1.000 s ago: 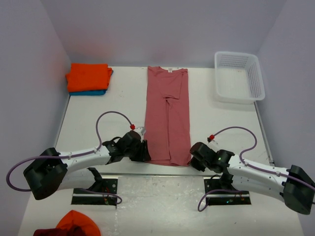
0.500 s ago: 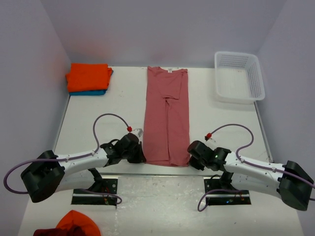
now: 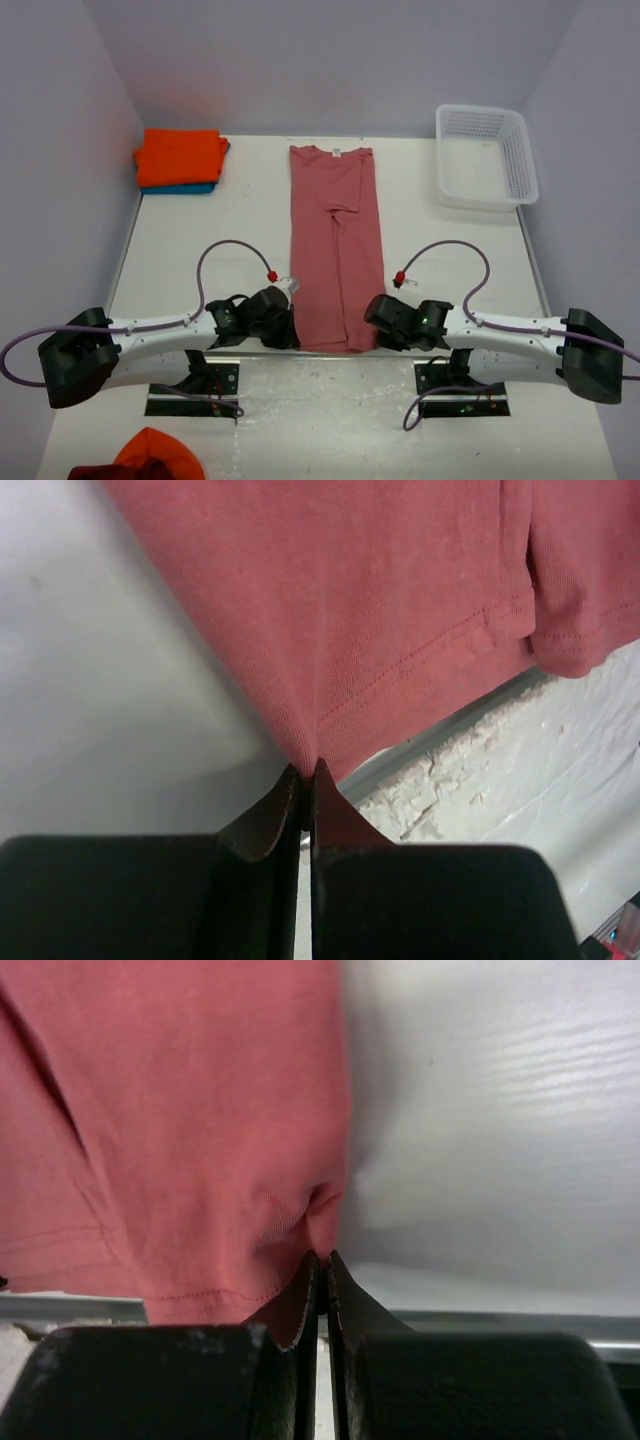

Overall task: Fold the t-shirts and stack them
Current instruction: Grab the bottom of the folded rectangular tshirt with both arms, then fold the folded rectangular tshirt in 1/3 of the way

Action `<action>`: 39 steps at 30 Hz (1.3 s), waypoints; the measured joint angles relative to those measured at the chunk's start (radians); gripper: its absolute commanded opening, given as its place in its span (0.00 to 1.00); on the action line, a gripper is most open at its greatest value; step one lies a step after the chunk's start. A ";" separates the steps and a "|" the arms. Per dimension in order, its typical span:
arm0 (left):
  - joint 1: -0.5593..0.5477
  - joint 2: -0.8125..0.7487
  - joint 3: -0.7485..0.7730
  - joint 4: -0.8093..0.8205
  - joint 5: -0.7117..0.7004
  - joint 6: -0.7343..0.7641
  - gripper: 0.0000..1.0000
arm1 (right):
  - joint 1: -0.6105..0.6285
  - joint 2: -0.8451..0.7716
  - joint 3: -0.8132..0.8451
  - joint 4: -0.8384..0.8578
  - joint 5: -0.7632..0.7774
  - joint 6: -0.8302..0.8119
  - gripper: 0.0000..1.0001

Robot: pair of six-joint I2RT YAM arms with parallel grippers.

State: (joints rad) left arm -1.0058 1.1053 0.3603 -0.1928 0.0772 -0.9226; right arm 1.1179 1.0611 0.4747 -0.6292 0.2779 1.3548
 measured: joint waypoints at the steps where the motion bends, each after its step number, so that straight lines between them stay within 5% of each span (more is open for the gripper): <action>1: -0.019 -0.001 0.000 -0.004 -0.001 -0.008 0.00 | 0.026 0.005 0.011 -0.014 0.004 0.006 0.00; 9: -0.163 -0.062 0.000 -0.087 -0.059 -0.094 0.00 | 0.201 0.041 0.138 -0.147 0.065 0.103 0.00; 15: -0.175 -0.169 0.004 -0.172 -0.119 -0.134 0.00 | 0.206 0.002 0.139 -0.223 0.100 0.140 0.00; 24: -0.177 -0.131 0.094 -0.272 -0.179 -0.130 0.00 | 0.198 0.002 0.181 -0.313 0.159 0.130 0.00; 30: -0.114 -0.089 0.192 -0.298 -0.203 -0.080 0.00 | 0.040 0.007 0.303 -0.317 0.199 -0.047 0.00; 39: 0.197 0.131 0.412 -0.275 -0.177 0.143 0.00 | -0.295 0.181 0.449 -0.150 0.145 -0.472 0.00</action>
State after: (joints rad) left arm -0.8085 1.2366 0.7719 -0.4683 -0.1001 -0.7792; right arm 0.8230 1.2419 0.9241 -0.7795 0.4229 0.8833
